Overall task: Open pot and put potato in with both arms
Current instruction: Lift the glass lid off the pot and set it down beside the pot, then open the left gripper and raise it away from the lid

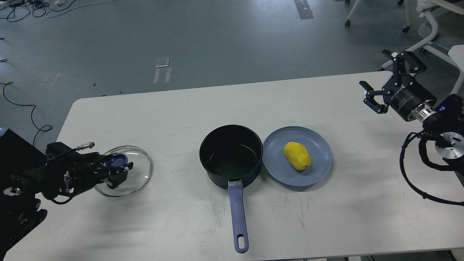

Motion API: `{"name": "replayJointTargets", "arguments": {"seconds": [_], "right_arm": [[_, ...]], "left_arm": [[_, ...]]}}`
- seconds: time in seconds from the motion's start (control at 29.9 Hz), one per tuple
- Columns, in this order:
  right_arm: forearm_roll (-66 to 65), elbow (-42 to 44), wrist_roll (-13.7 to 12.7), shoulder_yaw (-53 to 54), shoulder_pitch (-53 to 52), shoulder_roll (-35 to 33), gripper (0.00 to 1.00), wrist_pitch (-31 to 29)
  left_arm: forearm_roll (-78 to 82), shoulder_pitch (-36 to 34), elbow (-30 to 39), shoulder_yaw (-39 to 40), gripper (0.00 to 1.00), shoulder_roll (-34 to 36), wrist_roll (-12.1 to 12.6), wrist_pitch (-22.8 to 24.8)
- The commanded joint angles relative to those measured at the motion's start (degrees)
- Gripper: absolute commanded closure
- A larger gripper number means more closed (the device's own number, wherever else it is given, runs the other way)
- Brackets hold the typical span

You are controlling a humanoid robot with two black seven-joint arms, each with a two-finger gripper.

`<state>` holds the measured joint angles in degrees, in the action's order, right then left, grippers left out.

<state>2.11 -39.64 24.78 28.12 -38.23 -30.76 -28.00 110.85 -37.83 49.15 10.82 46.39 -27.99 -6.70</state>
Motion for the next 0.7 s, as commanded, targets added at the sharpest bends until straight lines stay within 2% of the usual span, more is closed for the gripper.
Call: {"name": "replayJointTargets", "arguments": {"seconds": [0.0,0.17,0.3,0.47,0.57,0.6,0.67], "right_arm": [[0.0,0.0,0.0,0.0,0.0,0.0,0.0,0.0],[0.0,0.0,0.0,0.0,0.0,0.0,0.0,0.0],[0.0,0.0,0.0,0.0,0.08,-0.09,0.0,0.0],[0.0,0.0,0.09,0.0,0.08,0.0,0.0,0.0],[0.0,0.0,0.0,0.0,0.08,0.0,0.0,0.0],[0.0,0.0,0.0,0.0,0.08,0.0,0.0,0.0],[0.0,0.0,0.0,0.0,0.08,-0.09,0.0,0.0]], "left_arm": [[-0.46,0.12,-0.63,-0.01,0.54,-0.33,-0.01,-0.06],[-1.78,0.47,-0.72,-0.01,0.48,-0.68,-0.01,-0.06],[-1.96,0.47,-0.72,-0.01,0.29,-0.68,-0.01,-0.06],[-1.96,0.47,-1.33,-0.01,0.26,-0.68,-0.01,0.03],[-2.04,0.39,-1.34,-0.01,0.17,-0.68,-0.01,0.11],[-2.04,0.39,-1.34,-0.01,0.17,-0.68,-0.01,0.11],[-3.09,0.04,-1.25,-0.01,0.08,-0.77,-0.01,0.11]]}}
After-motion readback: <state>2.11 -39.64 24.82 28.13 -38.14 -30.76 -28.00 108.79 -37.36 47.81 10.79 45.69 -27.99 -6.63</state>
